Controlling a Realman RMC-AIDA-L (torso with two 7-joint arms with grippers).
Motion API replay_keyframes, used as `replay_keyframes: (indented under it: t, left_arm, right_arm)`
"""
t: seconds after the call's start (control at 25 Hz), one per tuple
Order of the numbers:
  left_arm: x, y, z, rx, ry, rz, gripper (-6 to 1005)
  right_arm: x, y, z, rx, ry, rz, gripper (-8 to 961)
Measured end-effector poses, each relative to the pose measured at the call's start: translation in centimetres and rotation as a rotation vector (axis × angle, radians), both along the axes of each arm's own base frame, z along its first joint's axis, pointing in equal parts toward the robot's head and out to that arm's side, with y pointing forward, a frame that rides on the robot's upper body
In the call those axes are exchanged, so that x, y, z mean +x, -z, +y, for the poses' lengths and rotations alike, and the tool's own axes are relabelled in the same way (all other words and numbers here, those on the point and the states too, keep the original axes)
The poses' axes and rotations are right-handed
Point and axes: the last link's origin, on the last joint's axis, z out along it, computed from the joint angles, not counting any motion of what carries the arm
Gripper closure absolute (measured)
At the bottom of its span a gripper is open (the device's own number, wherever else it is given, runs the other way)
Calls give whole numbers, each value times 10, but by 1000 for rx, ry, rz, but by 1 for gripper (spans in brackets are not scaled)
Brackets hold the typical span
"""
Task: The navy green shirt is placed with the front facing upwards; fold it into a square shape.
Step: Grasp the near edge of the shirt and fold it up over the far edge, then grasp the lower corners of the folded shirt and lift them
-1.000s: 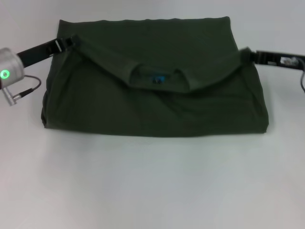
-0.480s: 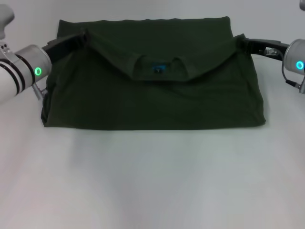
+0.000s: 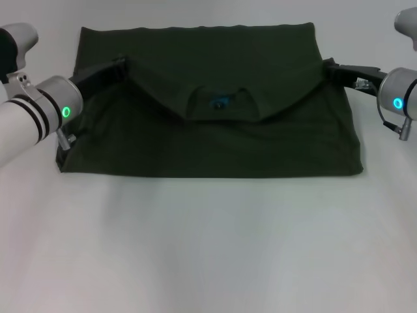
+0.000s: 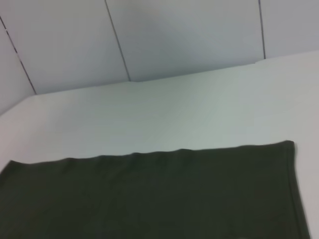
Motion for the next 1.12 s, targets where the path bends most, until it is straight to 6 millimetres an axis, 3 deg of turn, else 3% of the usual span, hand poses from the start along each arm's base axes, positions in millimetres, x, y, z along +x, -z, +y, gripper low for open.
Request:
replay_keyframes:
  t: [0.32, 0.76, 0.96, 1.12]
  left_arm:
    - [-4, 2, -3, 4, -5, 24, 879]
    - [-27, -19, -13, 94, -50, -56, 480]
    - [-35, -33, -27, 117, -9, -128, 238]
    - [-42, -38, -39, 92, 15, -152, 201]
  right_arm:
    - [-2, 15, -4, -27, -18, -65, 892]
    - [-5, 0, -2, -10, -75, -36, 485]
    - [-7, -11, -5, -41, -111, 35, 393]
    - [1, -22, -17, -96, -125, 107, 338]
